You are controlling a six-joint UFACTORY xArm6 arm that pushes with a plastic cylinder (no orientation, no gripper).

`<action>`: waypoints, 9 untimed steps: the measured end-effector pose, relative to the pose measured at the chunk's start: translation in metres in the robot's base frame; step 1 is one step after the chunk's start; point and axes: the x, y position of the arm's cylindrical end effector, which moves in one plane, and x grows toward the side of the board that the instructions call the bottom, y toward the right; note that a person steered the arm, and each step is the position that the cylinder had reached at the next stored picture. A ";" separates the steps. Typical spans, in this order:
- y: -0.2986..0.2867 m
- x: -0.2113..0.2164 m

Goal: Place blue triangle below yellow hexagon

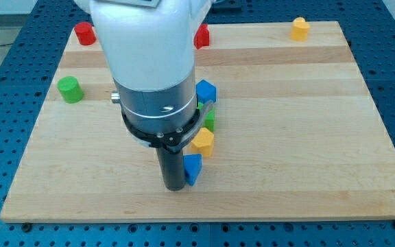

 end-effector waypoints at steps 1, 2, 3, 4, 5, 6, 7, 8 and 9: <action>0.008 0.000; 0.010 0.000; 0.009 0.000; -0.005 -0.004; -0.019 -0.014; -0.019 -0.020; -0.019 -0.020; -0.023 -0.020; -0.031 -0.020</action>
